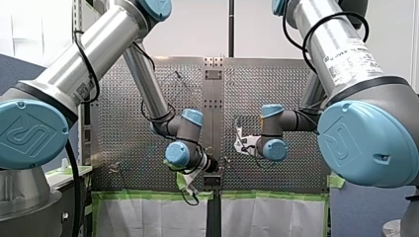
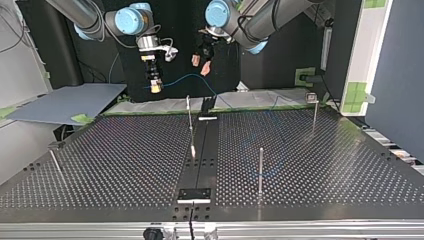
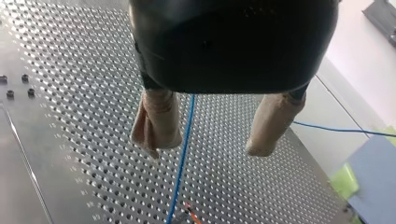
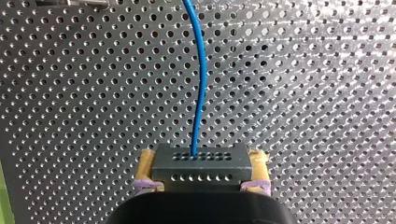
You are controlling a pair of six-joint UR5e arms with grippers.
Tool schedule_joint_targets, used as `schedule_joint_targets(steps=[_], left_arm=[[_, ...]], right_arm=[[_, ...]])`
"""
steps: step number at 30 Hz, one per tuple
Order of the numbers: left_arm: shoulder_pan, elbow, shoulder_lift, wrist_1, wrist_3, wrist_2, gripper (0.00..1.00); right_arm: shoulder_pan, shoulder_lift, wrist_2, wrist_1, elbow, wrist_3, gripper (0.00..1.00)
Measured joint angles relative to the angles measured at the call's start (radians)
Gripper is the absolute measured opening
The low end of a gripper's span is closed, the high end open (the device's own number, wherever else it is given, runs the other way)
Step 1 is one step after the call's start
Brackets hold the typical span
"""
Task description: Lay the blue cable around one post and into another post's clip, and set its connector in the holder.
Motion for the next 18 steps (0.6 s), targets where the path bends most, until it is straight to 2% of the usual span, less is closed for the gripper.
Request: schedule_joint_targets(steps=[8,14,18], left_arm=[[-0.007,0.009,-0.001,0.073,0.016,-0.019,1.0],[-0.012,0.022,-0.002,0.124,0.058,-0.045,1.0],[-0.01,0.029,-0.014,0.151,0.067,-0.053,1.0]], right_arm=[[0.004,-0.001,-0.002,0.005,-0.001,0.001,0.0],[0.006,-0.003,-0.002,0.007,-0.001,0.0,0.0],[0.008,-0.008,-0.002,0.01,-0.001,0.0,0.0]])
